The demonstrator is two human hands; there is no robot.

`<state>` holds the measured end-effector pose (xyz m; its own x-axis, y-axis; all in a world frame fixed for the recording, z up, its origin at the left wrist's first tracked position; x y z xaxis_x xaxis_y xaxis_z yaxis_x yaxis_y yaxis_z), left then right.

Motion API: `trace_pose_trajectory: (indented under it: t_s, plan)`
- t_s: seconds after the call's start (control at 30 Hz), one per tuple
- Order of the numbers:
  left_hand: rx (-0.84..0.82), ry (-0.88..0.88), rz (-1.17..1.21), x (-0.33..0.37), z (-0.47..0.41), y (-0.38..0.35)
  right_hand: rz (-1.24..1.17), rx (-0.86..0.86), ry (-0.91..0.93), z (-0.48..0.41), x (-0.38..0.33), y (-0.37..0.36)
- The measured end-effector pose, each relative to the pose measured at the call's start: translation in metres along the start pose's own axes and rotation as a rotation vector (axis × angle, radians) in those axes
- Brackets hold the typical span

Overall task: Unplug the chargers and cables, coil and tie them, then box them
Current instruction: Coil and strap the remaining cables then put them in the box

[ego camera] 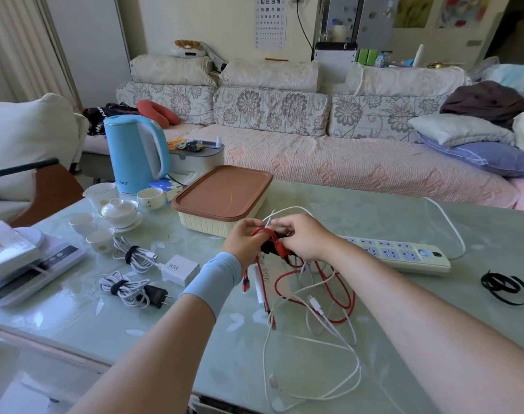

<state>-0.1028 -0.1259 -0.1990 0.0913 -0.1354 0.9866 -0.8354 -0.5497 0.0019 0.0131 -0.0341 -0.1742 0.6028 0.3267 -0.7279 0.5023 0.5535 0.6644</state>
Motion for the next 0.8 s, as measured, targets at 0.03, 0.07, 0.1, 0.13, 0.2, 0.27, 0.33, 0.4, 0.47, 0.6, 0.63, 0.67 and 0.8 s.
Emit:
trace_pose_trajectory:
  t_s: [0.03, 0.07, 0.1, 0.13, 0.2, 0.27, 0.33, 0.4, 0.47, 0.6, 0.63, 0.67, 0.8]
  plan:
    - [0.036, -0.035, -0.097, 0.001, -0.002, 0.002, 0.028, 0.034, 0.005, 0.002, -0.001, 0.003]
    - [0.079, -0.045, -0.165, 0.002, -0.004, 0.005, 0.057, 0.081, 0.018, 0.003, -0.002, 0.008]
    - [0.128, -0.025, -0.187, 0.002, -0.007, 0.008, 0.061, 0.13, 0.026, 0.006, -0.004, 0.014]
    - [0.175, 0.017, -0.181, 0.002, -0.008, 0.012, 0.03, 0.172, 0.023, 0.009, -0.006, 0.02]
    - [0.237, 0.064, -0.219, 0.001, -0.011, 0.021, -0.173, 0.194, -0.01, 0.016, -0.007, 0.033]
    - [0.223, 0.046, -0.32, 0.002, -0.015, 0.025, -0.423, 0.183, -0.021, 0.026, -0.004, 0.042]
    - [0.171, 0.02, -0.358, 0.007, -0.014, 0.02, -0.569, 0.216, -0.003, 0.039, 0.0, 0.055]
    - [0.087, -0.036, -0.387, 0.019, -0.009, 0.008, -0.666, 0.246, 0.028, 0.052, 0.004, 0.07]
    - [-0.006, -0.163, -0.564, 0.04, -0.004, -0.002, -0.801, 0.236, 0.048, 0.063, 0.007, 0.085]
    - [-0.252, -0.428, -0.581, 0.086, 0.025, -0.04, -1.126, 0.099, 0.177, 0.085, 0.001, 0.11]
    - [-0.331, -0.434, -0.488, 0.093, 0.035, -0.054, -1.157, 0.072, 0.215, 0.092, -0.002, 0.114]
    - [-0.404, -0.429, -0.42, 0.098, 0.044, -0.067, -1.188, 0.053, 0.248, 0.098, -0.004, 0.118]
    - [-0.549, -0.409, -0.558, 0.099, 0.058, -0.103, -1.349, 0.026, 0.281, 0.122, 0.0, 0.127]
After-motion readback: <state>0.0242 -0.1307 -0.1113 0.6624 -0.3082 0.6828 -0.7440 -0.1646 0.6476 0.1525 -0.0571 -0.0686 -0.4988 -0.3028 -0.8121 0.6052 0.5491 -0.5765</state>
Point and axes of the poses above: each hand's wrist, its own z-axis away from the middle knuckle, its own y-axis out of the back of the hand, x = y × z, the point moved 4 cm from there along -z, towards the middle knuckle, and after that the axes turned 15 degrees about -y, right-handed, at the moved point
